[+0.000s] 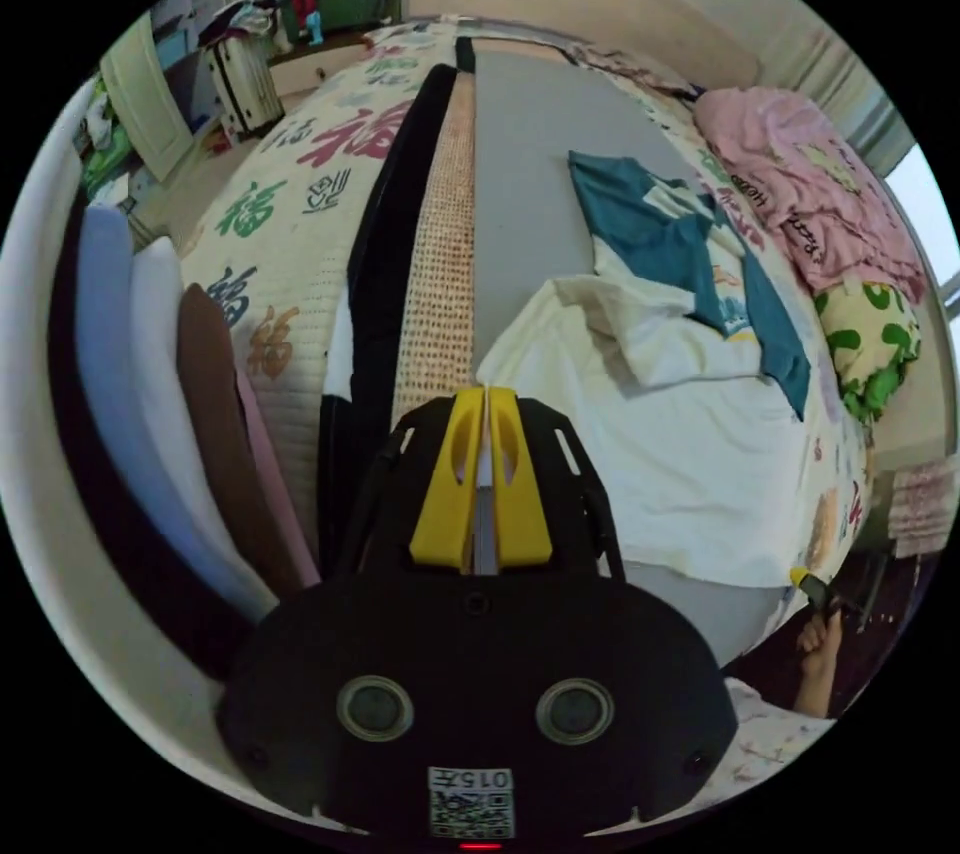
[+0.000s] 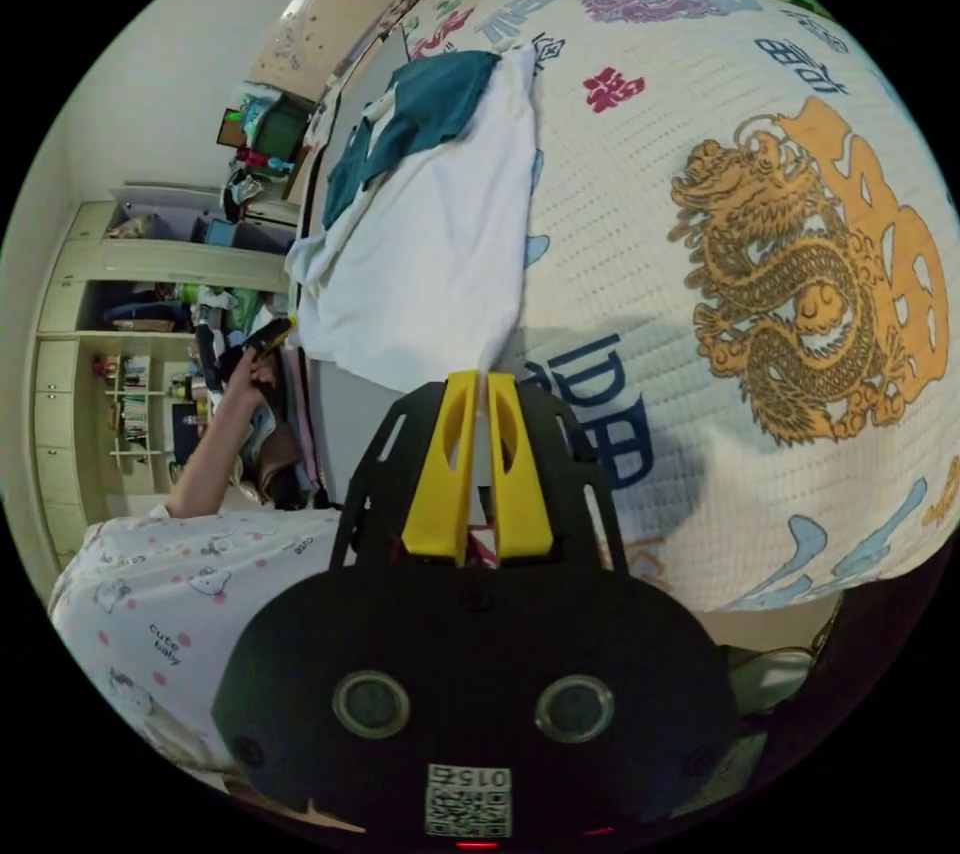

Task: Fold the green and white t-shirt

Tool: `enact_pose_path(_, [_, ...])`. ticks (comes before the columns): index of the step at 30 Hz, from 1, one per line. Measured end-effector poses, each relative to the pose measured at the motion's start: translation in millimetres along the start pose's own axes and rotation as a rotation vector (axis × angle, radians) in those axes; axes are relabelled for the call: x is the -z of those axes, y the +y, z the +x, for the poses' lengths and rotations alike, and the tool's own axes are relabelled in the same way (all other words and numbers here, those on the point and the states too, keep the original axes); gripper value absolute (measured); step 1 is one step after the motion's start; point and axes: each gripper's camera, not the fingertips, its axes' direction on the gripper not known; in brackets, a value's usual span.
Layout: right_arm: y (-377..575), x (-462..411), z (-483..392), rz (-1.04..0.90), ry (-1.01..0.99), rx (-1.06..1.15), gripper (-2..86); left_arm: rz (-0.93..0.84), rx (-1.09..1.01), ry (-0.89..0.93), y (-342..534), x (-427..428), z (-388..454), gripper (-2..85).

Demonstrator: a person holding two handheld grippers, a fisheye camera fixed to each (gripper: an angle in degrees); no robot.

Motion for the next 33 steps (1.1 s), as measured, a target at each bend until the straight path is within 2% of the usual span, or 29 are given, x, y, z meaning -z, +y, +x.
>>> enact_pose_path(4, [6.3, 43.8, 14.5, 0.067, 0.032, 0.019, 0.6, 0.111, -0.262, 0.006, 43.3, 88.2, 61.7, -0.2])
enact_pose_path(8, [12.4, 72.0, 35.6, 0.097, 0.080, 0.015, 0.4, 0.043, -0.405, -0.128, 113.0, 126.8, 78.7, -0.4])
enact_pose_path(17, [11.4, 49.9, 95.6, -0.109, 0.330, -0.003, 0.6, -0.264, -0.441, -0.217, 220.6, 92.4, 61.4, 0.1])
enact_pose_path(25, [25.2, 55.5, 140.7, -0.054, 0.372, -0.055, 4.3, -0.293, -0.473, -0.167, 217.3, 108.4, 36.4, 1.2])
enact_pose_path(27, [28.2, 67.5, 141.1, -0.003, 0.421, -0.038, 4.7, -0.273, -0.480, -0.173, 207.5, 133.2, 25.4, 1.5])
enact_pose_path(29, [26.9, 78.2, 132.4, 0.086, 0.436, 0.025, 5.0, -0.162, -0.495, -0.135, 182.1, 176.9, 21.8, 2.0])
enact_pose_path(31, [12.6, 78.6, 111.5, 0.188, 0.367, 0.161, 5.5, -0.047, -0.483, -0.091, 150.2, 202.6, 27.8, 2.5])
enact_pose_path(33, [-7.5, 63.6, 91.6, 0.207, 0.280, 0.287, 5.9, 0.087, -0.469, -0.015, 113.0, 216.8, 37.5, 3.3])
